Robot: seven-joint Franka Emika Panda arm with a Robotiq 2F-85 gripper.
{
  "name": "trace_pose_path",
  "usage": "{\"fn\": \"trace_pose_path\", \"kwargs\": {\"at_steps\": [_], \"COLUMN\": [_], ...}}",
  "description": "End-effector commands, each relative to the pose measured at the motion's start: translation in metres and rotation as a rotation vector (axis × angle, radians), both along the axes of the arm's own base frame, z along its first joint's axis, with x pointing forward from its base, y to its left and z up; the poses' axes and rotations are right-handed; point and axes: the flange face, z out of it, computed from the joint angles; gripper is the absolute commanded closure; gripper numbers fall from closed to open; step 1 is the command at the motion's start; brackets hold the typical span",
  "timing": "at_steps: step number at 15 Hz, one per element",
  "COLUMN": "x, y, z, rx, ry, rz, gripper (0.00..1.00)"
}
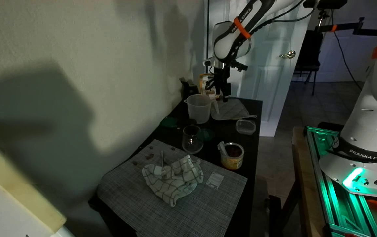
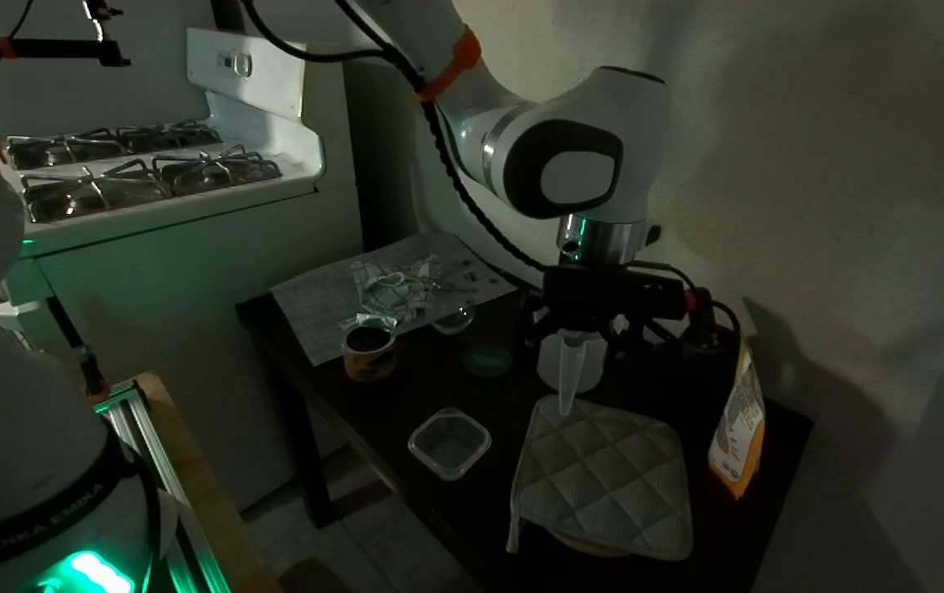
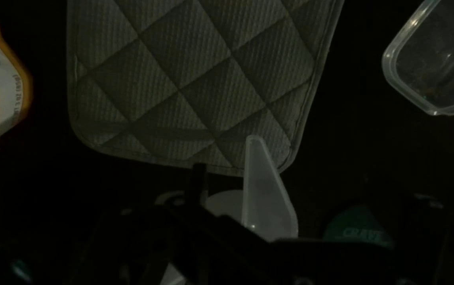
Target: Pour the contents in the jug into the clear bowl.
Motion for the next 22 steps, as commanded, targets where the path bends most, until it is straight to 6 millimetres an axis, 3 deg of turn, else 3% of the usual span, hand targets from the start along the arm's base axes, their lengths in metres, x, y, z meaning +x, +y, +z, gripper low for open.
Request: {"fn": "trace_pose_path", "kwargs": {"at_steps": [1, 6, 10, 11, 12, 15, 18, 21, 22], "x": [-0.001, 0.003, 0.002, 0.002, 0.002, 0.002, 0.002, 0.004, 0.005], "y": [0.016, 0.022, 0.024, 0.024, 0.024, 0.024, 0.026, 0.029, 0.030], "z": [0.007, 0.006, 0.002, 0.001, 0.001, 0.000, -0.002, -0.001, -0.001], "rx": [-0.012, -0.036, -0.040, -0.043, -0.046, -0.048, -0.050, -0.052, -0.052], "ry": [-0.053, -0.095, -0.120, -0.123, -0.129, -0.153, -0.164, -0.174, -0.176], "rz": [-0.027, -0.069, -0.110, -0.113, -0.118, -0.137, -0.151, -0.152, -0.152], "gripper": [0.00, 0.00, 0.15, 0.23, 0.20, 0.24, 0.35, 0.58, 0.58]}}
